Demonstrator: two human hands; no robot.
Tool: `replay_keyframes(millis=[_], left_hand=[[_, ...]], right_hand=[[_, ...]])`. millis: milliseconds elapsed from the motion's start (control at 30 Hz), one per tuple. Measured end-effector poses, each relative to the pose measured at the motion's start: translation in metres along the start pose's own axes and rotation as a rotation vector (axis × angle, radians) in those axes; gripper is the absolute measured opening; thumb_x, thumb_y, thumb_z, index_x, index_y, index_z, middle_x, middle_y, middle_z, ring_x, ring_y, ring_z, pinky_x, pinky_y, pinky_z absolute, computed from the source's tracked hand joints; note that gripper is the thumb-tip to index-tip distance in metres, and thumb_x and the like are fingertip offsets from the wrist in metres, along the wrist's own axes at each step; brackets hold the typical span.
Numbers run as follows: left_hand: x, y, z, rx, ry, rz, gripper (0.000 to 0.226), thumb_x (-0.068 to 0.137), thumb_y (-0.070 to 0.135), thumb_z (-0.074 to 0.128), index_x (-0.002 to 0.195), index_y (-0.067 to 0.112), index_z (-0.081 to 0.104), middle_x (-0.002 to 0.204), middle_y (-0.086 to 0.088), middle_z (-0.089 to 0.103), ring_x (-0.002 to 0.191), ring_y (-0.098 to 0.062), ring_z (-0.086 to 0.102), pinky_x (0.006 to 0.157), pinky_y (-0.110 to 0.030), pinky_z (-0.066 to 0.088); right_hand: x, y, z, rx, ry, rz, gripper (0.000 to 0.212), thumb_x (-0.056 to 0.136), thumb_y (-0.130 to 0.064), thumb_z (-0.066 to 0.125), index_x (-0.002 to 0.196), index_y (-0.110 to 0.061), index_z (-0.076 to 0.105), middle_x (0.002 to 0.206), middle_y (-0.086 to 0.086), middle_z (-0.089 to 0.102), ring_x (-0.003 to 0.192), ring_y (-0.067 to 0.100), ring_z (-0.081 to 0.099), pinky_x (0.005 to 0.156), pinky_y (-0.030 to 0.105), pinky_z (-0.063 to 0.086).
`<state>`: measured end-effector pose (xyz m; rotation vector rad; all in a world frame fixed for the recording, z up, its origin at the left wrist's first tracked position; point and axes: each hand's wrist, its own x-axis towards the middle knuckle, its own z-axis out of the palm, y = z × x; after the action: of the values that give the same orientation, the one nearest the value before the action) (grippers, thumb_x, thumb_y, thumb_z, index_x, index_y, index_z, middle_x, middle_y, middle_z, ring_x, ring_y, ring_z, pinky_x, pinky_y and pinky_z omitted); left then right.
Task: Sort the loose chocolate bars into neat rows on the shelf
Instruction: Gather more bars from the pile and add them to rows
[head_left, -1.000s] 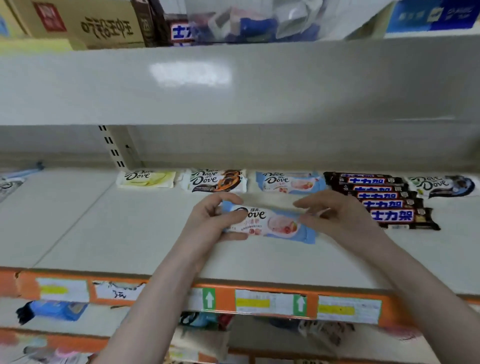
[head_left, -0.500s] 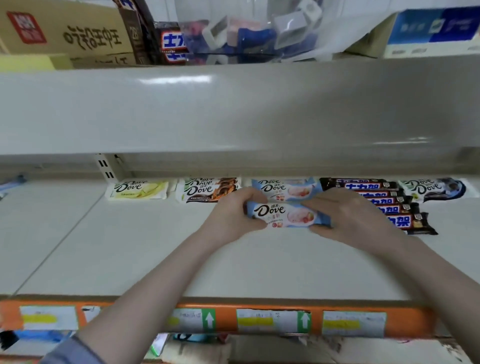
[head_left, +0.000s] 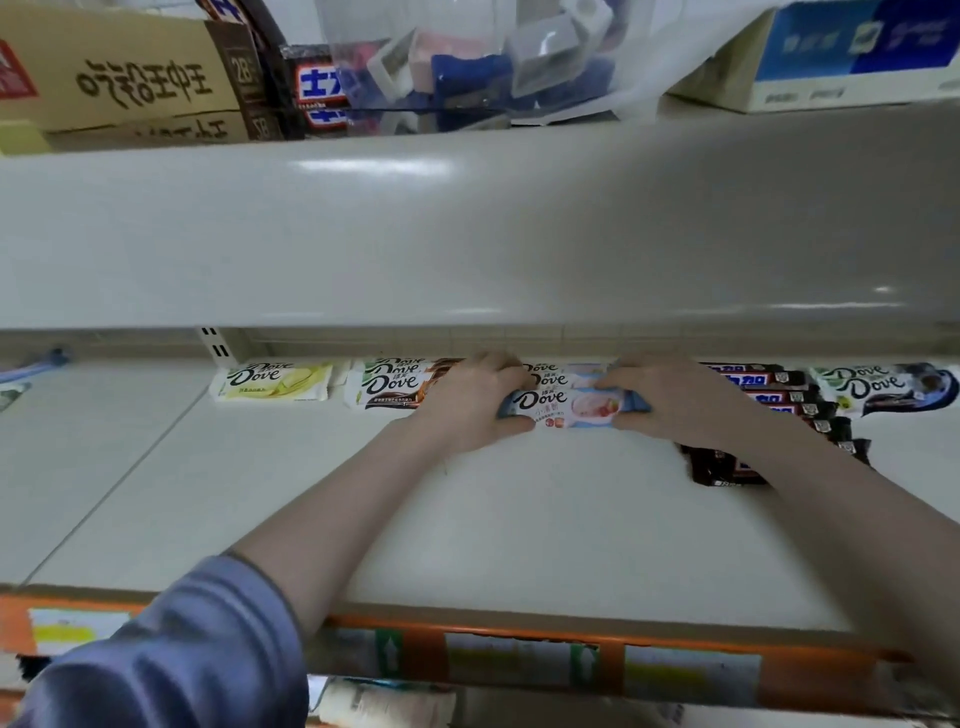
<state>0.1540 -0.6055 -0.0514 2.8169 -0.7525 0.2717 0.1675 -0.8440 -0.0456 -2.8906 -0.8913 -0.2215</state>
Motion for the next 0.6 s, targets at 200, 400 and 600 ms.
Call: replay_keyframes(millis=[200, 400, 600], left_hand=[[-0.002, 0.001, 0.000, -0.021, -0.048, -0.036, 0.043, 0.085, 0.034, 0.062, 0.122, 0.013, 0.054, 0.115, -0.006, 0.062, 0.104, -0.026, 0.056, 0.079, -0.029, 0.038], [-0.004, 0.002, 0.000, 0.036, -0.025, -0.029, 0.042, 0.085, 0.032, 0.062, 0.120, 0.010, 0.055, 0.113, -0.008, 0.062, 0.104, -0.027, 0.055, 0.077, -0.028, 0.033], [-0.006, 0.011, 0.008, 0.123, -0.007, -0.060, 0.048, 0.090, 0.034, 0.053, 0.132, 0.010, 0.049, 0.134, -0.009, 0.051, 0.130, -0.024, 0.039, 0.107, -0.028, 0.023]], right_hand=[[0.003, 0.003, 0.003, 0.173, -0.037, 0.094, 0.046, 0.081, -0.026, 0.063, 0.125, -0.031, 0.052, 0.117, -0.003, 0.063, 0.102, 0.017, 0.056, 0.078, 0.027, 0.042], [0.004, 0.001, 0.006, 0.200, -0.027, 0.120, 0.044, 0.081, -0.023, 0.064, 0.123, -0.025, 0.055, 0.120, 0.000, 0.061, 0.104, 0.019, 0.055, 0.073, 0.024, 0.034], [-0.001, -0.009, 0.006, 0.113, 0.016, 0.102, 0.039, 0.083, -0.020, 0.058, 0.122, -0.021, 0.055, 0.124, 0.001, 0.057, 0.112, 0.021, 0.049, 0.088, 0.028, 0.034]])
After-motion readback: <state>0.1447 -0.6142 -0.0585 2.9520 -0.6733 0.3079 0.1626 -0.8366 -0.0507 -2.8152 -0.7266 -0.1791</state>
